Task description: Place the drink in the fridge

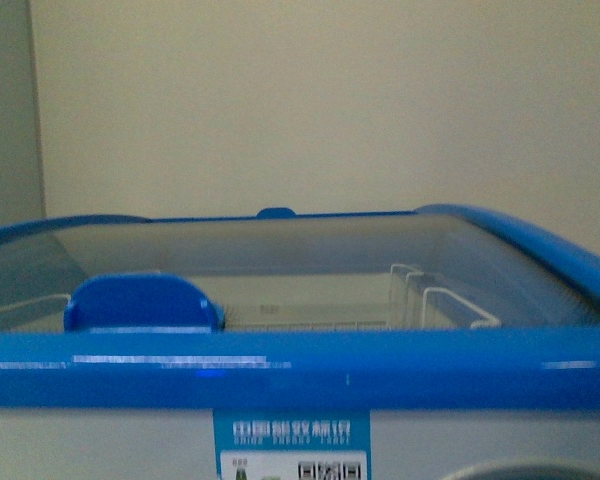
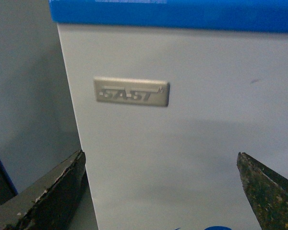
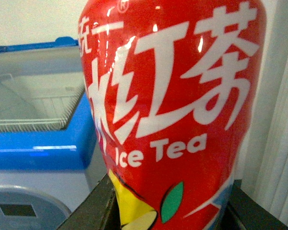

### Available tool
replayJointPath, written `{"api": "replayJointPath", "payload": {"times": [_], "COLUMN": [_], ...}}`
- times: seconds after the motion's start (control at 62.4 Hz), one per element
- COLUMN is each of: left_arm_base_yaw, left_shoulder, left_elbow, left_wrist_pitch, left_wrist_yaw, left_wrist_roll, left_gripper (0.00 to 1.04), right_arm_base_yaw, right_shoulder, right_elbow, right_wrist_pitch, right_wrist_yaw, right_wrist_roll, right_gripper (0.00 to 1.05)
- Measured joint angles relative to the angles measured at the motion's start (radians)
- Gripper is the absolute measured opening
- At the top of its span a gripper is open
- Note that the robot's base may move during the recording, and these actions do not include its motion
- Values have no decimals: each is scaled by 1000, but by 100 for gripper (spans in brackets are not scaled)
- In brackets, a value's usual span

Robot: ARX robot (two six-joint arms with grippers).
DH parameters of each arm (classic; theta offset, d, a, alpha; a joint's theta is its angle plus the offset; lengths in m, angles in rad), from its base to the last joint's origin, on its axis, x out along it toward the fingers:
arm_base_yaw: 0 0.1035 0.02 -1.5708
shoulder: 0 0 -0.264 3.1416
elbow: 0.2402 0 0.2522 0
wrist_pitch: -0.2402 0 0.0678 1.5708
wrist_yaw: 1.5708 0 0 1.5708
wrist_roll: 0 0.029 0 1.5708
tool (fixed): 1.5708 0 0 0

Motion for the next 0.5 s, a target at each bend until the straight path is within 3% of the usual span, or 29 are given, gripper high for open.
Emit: {"api": "replayJointPath", "payload": {"times": [0.497], "left_arm_base_yaw": [0], "left_shoulder": [0], "left_elbow": [0], "left_wrist_pitch": [0], "left_wrist_yaw": [0], "left_wrist_roll": [0], "left_gripper": [97], "right_arm_base_yaw": [0], "right_shoulder": [0], "right_elbow": [0], "right_wrist_pitch": [0], "right_wrist_yaw": [0], "right_wrist_roll": [0], "right_gripper": [37]}}
